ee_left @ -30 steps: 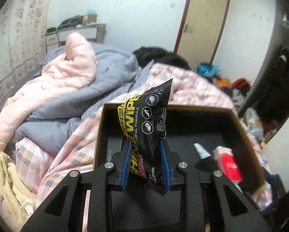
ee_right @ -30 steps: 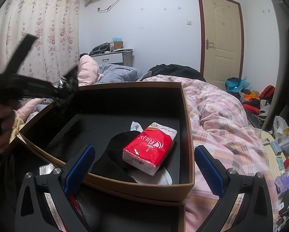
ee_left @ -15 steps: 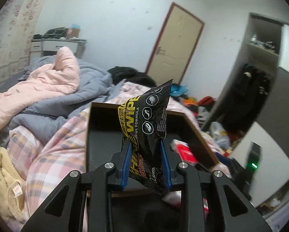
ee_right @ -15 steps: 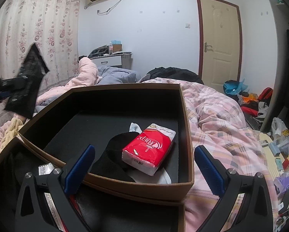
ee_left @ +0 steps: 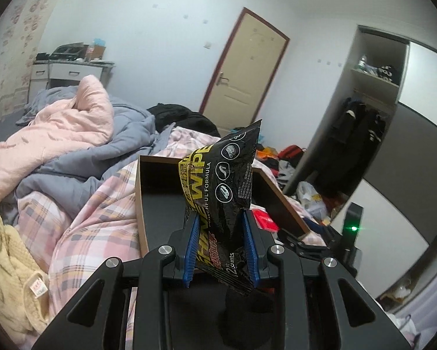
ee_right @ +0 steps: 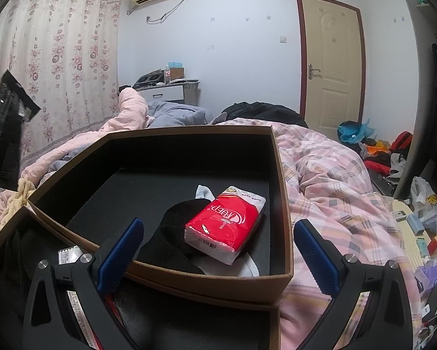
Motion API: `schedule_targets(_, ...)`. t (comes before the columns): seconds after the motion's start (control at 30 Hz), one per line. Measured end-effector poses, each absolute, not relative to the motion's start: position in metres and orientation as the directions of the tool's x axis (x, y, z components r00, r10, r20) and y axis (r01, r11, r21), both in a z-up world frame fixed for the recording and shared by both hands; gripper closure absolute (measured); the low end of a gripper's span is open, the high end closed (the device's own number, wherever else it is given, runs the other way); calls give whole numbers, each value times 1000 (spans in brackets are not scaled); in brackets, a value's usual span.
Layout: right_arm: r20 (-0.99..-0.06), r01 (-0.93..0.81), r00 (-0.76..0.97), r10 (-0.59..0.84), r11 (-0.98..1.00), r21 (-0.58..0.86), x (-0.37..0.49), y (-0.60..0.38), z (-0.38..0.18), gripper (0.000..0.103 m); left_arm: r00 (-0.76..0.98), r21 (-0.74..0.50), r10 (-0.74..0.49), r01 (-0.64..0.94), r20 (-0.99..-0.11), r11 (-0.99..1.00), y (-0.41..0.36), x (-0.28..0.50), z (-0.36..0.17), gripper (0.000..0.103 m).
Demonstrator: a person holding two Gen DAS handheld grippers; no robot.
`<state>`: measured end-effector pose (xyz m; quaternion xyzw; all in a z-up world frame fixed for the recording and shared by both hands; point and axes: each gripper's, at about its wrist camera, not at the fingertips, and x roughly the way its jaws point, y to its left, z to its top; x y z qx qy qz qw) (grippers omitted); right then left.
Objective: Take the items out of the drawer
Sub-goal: 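Lift the packet out of its compartment with the left gripper, then lower the packet into the other compartment and open the left gripper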
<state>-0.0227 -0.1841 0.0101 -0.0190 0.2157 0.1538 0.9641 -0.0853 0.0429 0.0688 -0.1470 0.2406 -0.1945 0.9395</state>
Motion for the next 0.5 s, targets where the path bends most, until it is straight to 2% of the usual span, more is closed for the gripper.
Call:
schedule_targets(0.17,-422,-305,860,288,952,30,-23,-184,10,1,780,-360,-469,333,-414,871,44,-101,85,78)
schedule_targets(0.27,-422,-305,860,289,952,30,-23,-184,10,1,750,-419,-499,322,-434,849,46,-101,88,78)
schedule_targets(0.37,-421,-305,860,288,952,29,-23,-184,10,1,704,-463,-572,375,-421,803,42,-103,88,78)
schedule_targets(0.5,-422,-305,860,288,952,29,-23,-185,10,1,672,-441,-581,395,-459,806,33,-99,80,78)
